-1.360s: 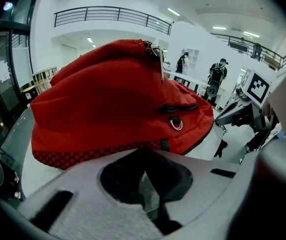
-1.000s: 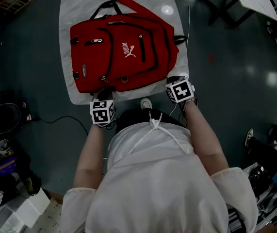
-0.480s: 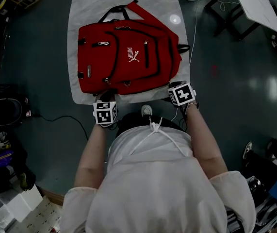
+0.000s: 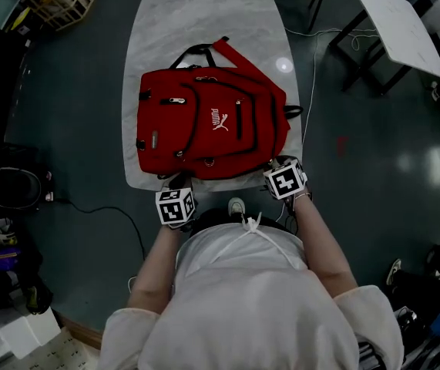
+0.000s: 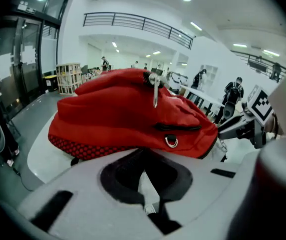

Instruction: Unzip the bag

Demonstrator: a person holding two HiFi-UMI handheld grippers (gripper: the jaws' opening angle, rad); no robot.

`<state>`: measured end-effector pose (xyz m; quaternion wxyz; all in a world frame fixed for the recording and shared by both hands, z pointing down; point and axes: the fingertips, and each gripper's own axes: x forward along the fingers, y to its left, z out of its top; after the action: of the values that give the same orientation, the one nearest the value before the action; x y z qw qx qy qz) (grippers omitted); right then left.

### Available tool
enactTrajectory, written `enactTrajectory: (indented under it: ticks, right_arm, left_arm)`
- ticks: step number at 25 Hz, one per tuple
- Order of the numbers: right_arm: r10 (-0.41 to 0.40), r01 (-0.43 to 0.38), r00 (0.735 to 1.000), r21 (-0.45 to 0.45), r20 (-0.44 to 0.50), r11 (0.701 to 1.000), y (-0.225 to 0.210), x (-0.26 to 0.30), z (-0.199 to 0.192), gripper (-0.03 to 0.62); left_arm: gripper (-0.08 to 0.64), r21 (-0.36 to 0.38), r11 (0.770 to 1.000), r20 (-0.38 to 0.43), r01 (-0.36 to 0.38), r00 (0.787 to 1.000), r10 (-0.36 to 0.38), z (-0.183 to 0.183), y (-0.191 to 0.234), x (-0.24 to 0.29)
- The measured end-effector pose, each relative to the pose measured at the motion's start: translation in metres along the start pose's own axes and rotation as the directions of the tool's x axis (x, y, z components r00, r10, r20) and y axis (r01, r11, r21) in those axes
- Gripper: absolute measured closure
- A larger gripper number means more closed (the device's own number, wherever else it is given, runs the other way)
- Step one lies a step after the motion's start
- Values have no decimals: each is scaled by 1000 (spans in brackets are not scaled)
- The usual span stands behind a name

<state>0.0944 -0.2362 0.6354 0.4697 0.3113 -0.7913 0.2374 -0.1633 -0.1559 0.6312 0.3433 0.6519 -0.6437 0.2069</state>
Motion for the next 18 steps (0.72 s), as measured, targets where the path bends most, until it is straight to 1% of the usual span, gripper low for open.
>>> enactTrajectory:
  ticks: [2,3,5,8,10,12,13,15,18]
  right_arm:
    - [-33,35,999,-59,43,998,0,-9,16,433]
    - [-50,55,997,-77,64,996,-1,-13,22,431]
    - [-63,70,992,-66,107,995,1,-23,34,431]
    - [-18,22,978,-16,206,1000,13,-42,63,437]
    - [5,-8,957,7,290,1000,24,-60,89,466]
    - [14,-32,928,42,373,999,31,-79,113,519]
    - [13,-39,912,56,409,998,34,-88,123,531]
    - [2,-35,883,62,470,997,37,-106,140,545]
    - [-16,-17,833,54,553,998,41,-133,163,552]
  left_arm:
    - [540,-1,1000,53,13,999,-13,16,-10,-6]
    - [540,0,1000,82,31,996,-31,26,-16,-9]
    - [540,19,997,142,73,987,-75,49,-33,-18]
    - [540,49,990,234,130,962,-138,87,-58,-33]
    - [540,65,985,283,160,944,-172,111,-73,-43]
    - [540,91,979,323,185,924,-205,135,-87,-55]
    - [540,107,974,342,199,913,-224,145,-94,-61]
    - [540,130,963,382,236,885,-268,166,-108,-74]
    - [540,143,946,441,292,837,-325,195,-122,-94]
